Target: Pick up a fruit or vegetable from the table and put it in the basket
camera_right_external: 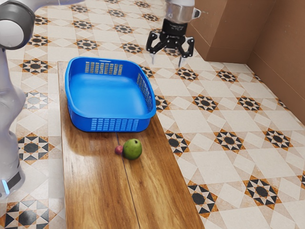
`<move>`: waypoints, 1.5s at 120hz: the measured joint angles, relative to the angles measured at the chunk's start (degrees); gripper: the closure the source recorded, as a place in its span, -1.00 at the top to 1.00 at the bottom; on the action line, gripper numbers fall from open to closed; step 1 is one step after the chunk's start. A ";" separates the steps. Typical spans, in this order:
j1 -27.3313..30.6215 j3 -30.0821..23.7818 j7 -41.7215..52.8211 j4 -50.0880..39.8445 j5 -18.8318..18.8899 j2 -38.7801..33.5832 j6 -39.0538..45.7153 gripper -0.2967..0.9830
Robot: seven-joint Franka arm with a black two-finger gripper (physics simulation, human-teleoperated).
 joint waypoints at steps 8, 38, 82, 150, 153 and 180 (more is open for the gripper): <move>0.06 0.47 -4.93 0.02 -0.29 0.06 0.37 0.54; -0.69 -0.65 -10.56 0.18 -0.40 1.24 1.13 0.54; -4.91 -1.64 15.81 -6.09 -3.73 7.97 2.22 0.54; -18.96 -1.67 42.96 -27.24 -3.96 3.95 18.45 0.54; -19.19 -1.61 43.73 -27.33 -3.96 4.18 19.09 0.54; -20.45 -0.17 49.42 -29.17 -3.86 1.99 22.56 0.54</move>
